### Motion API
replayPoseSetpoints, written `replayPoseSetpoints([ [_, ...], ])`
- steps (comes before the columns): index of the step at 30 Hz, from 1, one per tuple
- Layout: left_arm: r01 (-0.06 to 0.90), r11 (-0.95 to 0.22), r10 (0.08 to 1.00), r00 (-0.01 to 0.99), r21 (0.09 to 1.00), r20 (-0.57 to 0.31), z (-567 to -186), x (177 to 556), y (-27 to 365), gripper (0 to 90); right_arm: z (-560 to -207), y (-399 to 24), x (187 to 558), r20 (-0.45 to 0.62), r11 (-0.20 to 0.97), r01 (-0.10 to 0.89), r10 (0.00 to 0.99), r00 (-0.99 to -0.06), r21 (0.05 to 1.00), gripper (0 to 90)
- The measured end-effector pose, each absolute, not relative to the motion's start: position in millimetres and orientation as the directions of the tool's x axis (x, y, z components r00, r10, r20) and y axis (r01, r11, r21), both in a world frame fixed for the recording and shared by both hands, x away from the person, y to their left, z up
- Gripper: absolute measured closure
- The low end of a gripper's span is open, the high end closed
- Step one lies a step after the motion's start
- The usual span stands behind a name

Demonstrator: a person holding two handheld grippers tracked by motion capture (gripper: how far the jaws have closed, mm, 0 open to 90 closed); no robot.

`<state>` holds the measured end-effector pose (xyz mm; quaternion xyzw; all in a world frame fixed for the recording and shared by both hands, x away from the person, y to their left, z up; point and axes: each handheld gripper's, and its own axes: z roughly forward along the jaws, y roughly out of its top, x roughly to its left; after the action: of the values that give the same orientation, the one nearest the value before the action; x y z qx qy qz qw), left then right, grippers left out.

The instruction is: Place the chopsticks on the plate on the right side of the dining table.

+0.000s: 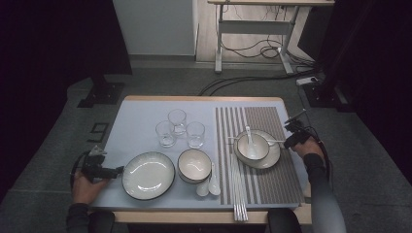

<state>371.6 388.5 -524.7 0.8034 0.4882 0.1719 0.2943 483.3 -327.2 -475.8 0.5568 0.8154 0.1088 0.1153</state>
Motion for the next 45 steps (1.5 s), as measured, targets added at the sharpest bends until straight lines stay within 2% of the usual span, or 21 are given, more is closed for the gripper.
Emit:
replayPoseSetpoints([
  [12, 0.683, -0.35, 0.885, 0.465, 0.641, -0.011, -525, 372, 389, 0.0, -476, -318, 483, -0.066, 0.38, 0.871, 0.923, -0.379, 0.31, 65.2],
  [16, 0.683, -0.35, 0.886, 0.464, 0.641, -0.011, -525, 372, 389, 0.0, -474, -320, 481, -0.078, 0.381, 0.869, 0.923, -0.376, 0.315, 58.7],
  [25, 0.683, -0.35, 0.886, 0.464, 0.641, -0.011, -525, 372, 388, 0.0, -464, -326, 467, -0.07, 0.362, 0.859, 0.929, -0.363, 0.362, 38.1],
  [32, 0.683, -0.351, 0.886, 0.464, 0.641, -0.01, -525, 372, 388, 0.0, -455, -328, 450, -0.074, 0.357, 0.848, 0.931, -0.357, 0.392, 27.6],
  [38, 0.683, -0.351, 0.886, 0.464, 0.641, -0.01, -525, 372, 388, 0.0, -452, -331, 430, -0.066, 0.365, 0.828, 0.925, -0.374, 0.426, 25.7],
  [45, 0.683, -0.351, 0.886, 0.464, 0.641, -0.01, -525, 371, 388, 0.0, -452, -333, 407, -0.054, 0.375, 0.796, 0.915, -0.399, 0.475, 13.4],
])
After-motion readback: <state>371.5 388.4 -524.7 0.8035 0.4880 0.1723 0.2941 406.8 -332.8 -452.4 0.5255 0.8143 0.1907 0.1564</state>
